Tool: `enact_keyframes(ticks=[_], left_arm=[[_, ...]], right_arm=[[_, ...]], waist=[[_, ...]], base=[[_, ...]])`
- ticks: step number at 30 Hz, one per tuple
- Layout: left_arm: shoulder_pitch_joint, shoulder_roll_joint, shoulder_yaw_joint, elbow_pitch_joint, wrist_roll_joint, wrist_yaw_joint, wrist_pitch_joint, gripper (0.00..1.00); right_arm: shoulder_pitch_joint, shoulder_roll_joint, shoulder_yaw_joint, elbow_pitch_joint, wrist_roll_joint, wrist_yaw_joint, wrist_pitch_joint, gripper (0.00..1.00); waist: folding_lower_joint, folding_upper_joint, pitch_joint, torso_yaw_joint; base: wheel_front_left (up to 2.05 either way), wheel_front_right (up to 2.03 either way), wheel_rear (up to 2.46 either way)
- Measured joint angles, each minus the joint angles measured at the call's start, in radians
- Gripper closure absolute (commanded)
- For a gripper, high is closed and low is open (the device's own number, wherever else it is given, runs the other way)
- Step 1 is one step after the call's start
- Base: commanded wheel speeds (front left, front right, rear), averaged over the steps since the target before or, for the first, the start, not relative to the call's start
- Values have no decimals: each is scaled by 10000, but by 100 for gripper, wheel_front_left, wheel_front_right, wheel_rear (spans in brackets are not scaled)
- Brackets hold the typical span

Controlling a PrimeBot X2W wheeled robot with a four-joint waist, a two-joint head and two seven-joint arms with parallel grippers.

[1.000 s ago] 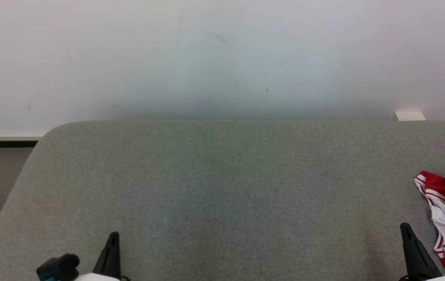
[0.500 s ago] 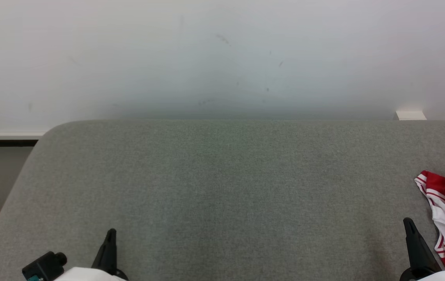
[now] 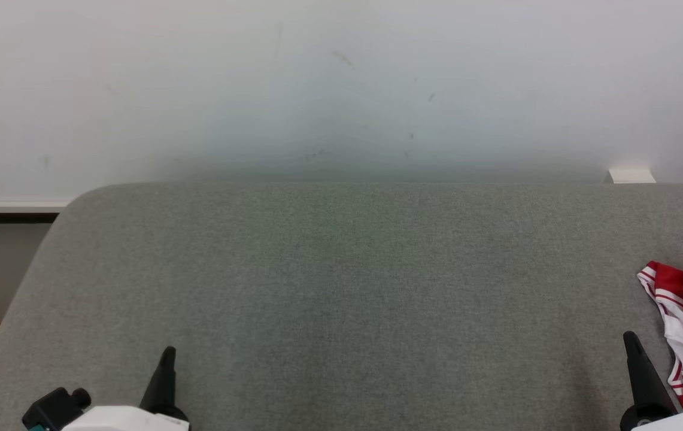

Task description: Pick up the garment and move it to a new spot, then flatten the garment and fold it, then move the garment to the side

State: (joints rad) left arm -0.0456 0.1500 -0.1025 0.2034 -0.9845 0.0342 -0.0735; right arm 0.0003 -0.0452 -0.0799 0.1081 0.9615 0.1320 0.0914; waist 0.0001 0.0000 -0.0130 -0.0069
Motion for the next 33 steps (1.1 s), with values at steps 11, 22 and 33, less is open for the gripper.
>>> enact_keyframes(ticks=[11, 22, 33], left_arm=[[-120, -138, 343, 82, -1191, -309, 295, 100], [-189, -286, 667, 144, -2305, -562, 575, 100], [-295, -410, 965, 201, -3262, -830, 836, 100]], right_arm=[[-200, -2, -71, 251, 1189, 0, 44, 100], [-386, -4, -128, 491, 2291, 0, 84, 100], [-543, -6, -178, 690, 3254, 0, 123, 100]], waist=[[0, 1, 23, 10], [0, 0, 46, 20], [0, 0, 68, 29]], base=[[0, 0, 0], [0, 0, 0], [0, 0, 0]])
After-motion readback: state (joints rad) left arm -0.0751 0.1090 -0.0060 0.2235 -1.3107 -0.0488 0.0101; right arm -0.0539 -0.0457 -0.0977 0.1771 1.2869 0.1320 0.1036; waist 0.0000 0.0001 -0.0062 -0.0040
